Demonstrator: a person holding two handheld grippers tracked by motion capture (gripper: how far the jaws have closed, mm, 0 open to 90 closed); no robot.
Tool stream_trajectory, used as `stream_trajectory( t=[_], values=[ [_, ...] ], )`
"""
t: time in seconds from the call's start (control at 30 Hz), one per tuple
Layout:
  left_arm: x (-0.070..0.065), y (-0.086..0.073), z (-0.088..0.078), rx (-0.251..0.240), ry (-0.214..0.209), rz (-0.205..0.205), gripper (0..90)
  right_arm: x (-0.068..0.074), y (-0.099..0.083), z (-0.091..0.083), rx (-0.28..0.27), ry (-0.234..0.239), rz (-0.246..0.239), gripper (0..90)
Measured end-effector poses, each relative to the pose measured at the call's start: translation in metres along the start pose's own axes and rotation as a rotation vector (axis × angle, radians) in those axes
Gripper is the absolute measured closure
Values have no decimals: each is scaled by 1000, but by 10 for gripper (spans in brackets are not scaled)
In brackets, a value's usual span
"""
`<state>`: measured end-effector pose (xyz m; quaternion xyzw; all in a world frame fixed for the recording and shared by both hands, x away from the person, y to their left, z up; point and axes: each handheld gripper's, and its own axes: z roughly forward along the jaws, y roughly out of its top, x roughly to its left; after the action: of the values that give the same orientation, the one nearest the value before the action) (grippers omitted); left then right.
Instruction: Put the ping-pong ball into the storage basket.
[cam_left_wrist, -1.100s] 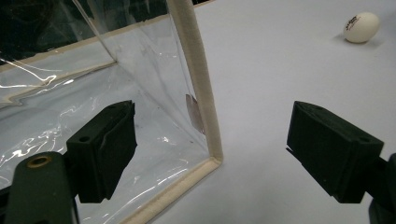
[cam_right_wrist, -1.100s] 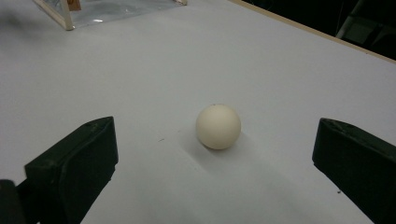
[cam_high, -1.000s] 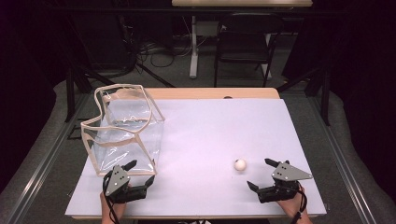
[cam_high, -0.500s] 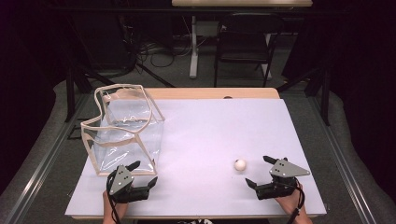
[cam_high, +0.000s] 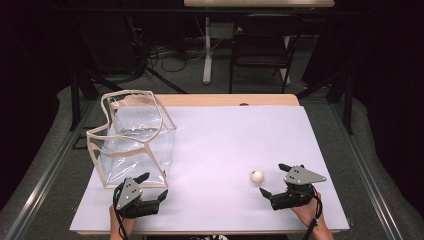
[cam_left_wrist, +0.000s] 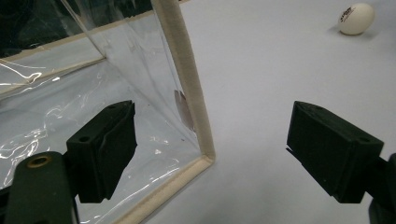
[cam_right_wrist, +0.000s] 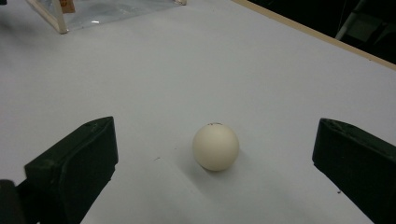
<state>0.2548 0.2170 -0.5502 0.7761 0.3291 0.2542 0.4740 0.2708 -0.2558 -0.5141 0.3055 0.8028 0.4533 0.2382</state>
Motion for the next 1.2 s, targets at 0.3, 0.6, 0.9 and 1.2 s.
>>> stream_trajectory(
  t=[0.3,0.6,0.9,1.2],
  values=[
    [1,1,2,1,-1,-4,160,1,10,7,24,6,-9,0],
    [1,0,2,1,0,-7,160,1,19,21,50,7,-19,0],
    [2,-1,2,6,0,-16,160,-5,29,38,67,17,-16,0],
    [2,-1,2,6,3,-15,160,-7,27,49,90,27,-4,0]
  ],
)
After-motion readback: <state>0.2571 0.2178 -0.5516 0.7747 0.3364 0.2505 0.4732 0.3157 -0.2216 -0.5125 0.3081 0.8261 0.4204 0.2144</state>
